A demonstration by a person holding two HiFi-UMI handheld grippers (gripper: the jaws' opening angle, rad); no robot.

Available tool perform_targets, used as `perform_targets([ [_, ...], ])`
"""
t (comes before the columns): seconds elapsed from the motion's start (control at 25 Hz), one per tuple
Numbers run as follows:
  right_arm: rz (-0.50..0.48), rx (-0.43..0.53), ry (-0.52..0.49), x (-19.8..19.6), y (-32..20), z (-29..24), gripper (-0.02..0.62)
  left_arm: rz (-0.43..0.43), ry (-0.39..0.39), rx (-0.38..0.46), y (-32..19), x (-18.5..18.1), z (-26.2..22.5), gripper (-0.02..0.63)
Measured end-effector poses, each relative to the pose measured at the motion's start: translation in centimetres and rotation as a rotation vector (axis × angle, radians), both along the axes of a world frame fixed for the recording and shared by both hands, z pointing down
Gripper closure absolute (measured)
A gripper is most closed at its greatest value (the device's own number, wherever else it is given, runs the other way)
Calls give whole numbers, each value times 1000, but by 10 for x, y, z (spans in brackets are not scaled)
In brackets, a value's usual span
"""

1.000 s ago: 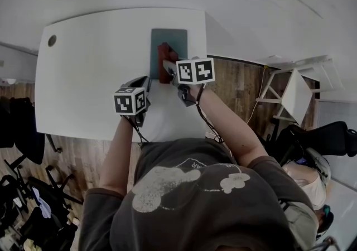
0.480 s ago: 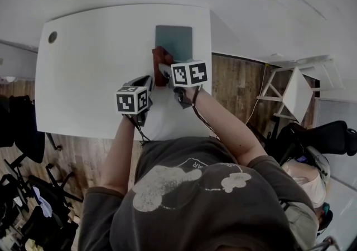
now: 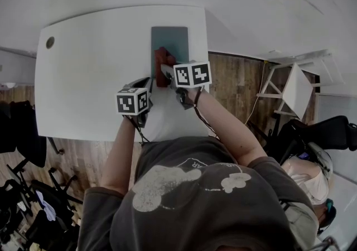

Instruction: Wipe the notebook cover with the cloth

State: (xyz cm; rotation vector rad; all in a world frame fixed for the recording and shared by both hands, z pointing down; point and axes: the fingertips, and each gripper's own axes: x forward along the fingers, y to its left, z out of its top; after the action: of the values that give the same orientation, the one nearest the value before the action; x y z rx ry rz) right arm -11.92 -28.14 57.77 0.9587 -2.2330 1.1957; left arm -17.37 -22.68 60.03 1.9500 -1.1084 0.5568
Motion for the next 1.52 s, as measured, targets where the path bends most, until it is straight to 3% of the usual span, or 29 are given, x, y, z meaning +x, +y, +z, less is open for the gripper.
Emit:
perform_targets([
  [1.52,87,-27,-14,128,24,1,489,-97,-33,44,40,59,-31,598],
])
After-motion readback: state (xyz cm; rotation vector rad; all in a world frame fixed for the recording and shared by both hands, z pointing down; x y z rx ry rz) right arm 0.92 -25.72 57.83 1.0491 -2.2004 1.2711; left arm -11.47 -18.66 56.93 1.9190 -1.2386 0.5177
